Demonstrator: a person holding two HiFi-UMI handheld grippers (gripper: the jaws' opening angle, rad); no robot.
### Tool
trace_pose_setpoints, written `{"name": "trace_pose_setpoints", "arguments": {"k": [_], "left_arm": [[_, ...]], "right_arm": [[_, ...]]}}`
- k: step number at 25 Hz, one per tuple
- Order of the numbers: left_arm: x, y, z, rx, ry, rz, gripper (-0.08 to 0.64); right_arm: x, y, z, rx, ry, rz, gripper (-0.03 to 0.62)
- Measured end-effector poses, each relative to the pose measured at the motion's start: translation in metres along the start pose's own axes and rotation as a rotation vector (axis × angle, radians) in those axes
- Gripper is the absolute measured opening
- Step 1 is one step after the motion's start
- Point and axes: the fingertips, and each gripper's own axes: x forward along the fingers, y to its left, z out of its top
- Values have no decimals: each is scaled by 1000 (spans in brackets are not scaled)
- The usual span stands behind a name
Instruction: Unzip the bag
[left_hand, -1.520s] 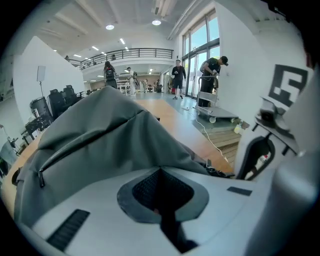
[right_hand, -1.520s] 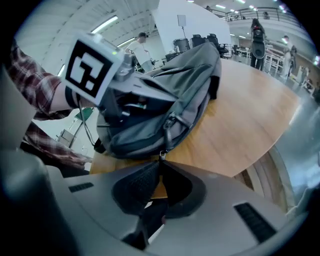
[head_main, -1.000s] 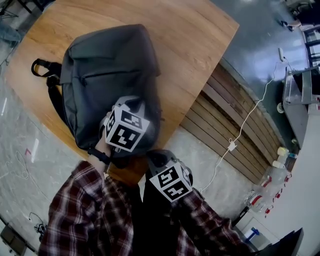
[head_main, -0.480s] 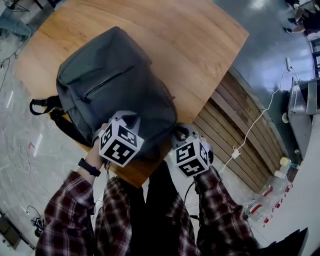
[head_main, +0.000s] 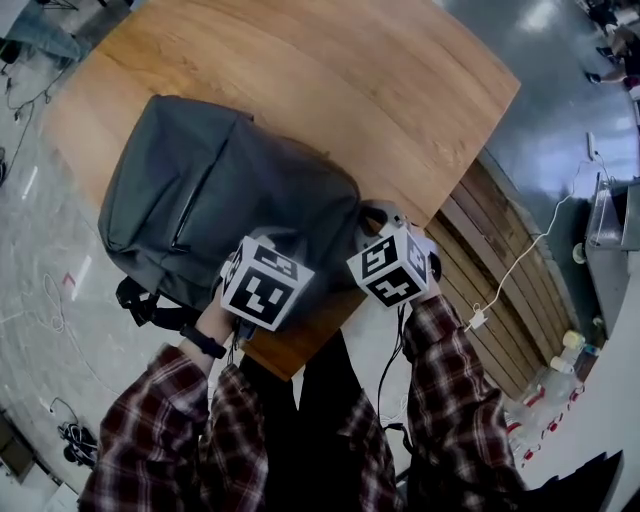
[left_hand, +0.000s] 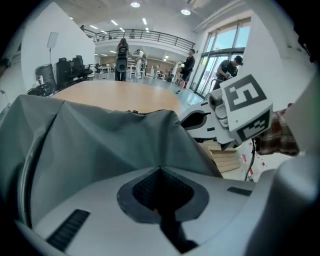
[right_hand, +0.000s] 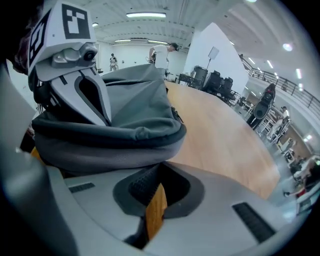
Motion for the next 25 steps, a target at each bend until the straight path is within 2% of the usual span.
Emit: {"name": "trace_pose_setpoints", "arguments": {"k": [2,4,8,10,14,19,22,25], "left_arm": [[5,4,1,2,8,-20,9],[8,7,1,-31,5,-35,9],[11,13,4,-51,-5,-13,9],[12,15,6,-54,-11,2,9],[16,18,13,-68,-26,32,9],[25,21,29,-95,-41,69,9],[30,20,36,-103,-47,78,9],[30,16,40,-118,-64,20,9]], "right_arm": [[-3,5,-8,36,6,17,11],[-11,16,-18,79,7,38,11],[-34,54,-31,129,-2,71,11],[-47,74,-32,190,-19,81,11],[-69,122,-27,314,-48,130,11],[-82,193,1,370,-106,235,11],[-78,195,5,377,-114,234,11],[-76,182,-8,354,-98,212,11]]}}
